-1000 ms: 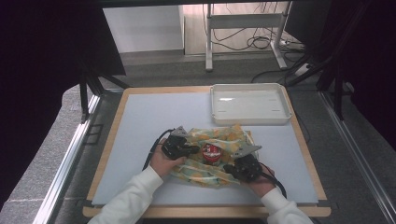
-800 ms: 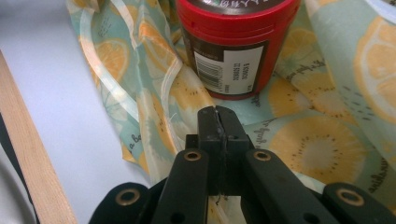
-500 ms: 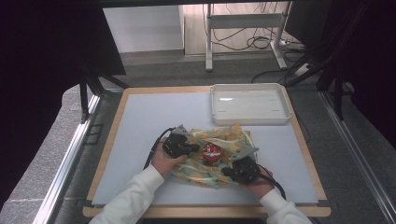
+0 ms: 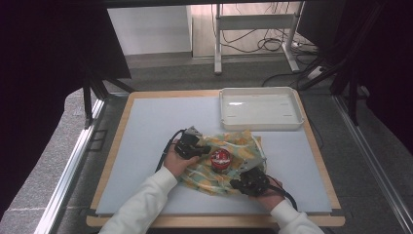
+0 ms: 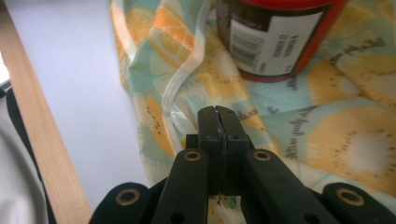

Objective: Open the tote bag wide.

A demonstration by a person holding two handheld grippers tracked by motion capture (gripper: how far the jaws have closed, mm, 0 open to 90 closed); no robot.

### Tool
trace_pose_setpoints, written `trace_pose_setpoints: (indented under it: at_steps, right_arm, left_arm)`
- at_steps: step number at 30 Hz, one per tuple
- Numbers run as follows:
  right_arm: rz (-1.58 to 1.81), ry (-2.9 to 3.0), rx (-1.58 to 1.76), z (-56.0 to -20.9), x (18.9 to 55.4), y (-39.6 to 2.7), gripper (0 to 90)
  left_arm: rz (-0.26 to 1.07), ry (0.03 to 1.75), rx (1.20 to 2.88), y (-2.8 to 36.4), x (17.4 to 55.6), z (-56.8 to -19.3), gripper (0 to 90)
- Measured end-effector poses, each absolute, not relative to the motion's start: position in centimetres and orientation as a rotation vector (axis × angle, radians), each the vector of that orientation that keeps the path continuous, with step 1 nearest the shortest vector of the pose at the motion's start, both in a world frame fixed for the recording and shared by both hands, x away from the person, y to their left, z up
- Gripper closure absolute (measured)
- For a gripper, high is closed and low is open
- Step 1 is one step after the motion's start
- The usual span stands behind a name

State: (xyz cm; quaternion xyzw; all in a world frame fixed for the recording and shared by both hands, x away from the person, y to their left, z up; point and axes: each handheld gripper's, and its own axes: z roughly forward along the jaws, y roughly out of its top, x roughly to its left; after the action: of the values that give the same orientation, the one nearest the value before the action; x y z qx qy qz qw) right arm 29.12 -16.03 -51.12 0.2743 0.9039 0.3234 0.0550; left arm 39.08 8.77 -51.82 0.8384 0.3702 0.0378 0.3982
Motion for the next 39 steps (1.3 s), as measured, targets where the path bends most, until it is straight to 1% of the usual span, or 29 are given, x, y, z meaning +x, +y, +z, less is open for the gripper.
trace_pose_setpoints:
  at_steps: [11,18,28,34,39]
  right_arm:
    - [0.963,2.782,0.794,-51.7,28.6,-15.8,89.0]
    - [0.969,2.773,0.795,-51.6,28.8,-15.9,89.0]
    - [1.066,2.669,0.809,-49.9,29.2,-16.7,88.9]
    - [1.125,2.595,0.832,-48.8,29.5,-17.4,88.9]
    - [1.165,2.54,0.845,-48.1,29.7,-17.9,88.9]
  left_arm:
    - [0.106,0.988,2.133,7.9,41.2,-52.8,90.0]
    - [0.089,0.972,2.132,8.1,41.0,-52.6,90.0]
    - [0.087,0.885,2.08,9.8,37.9,-49.9,90.0]
    - [0.091,0.863,2.027,11.0,36.5,-48.5,90.0]
    - [0.096,0.844,2.015,11.7,35.5,-47.7,90.0]
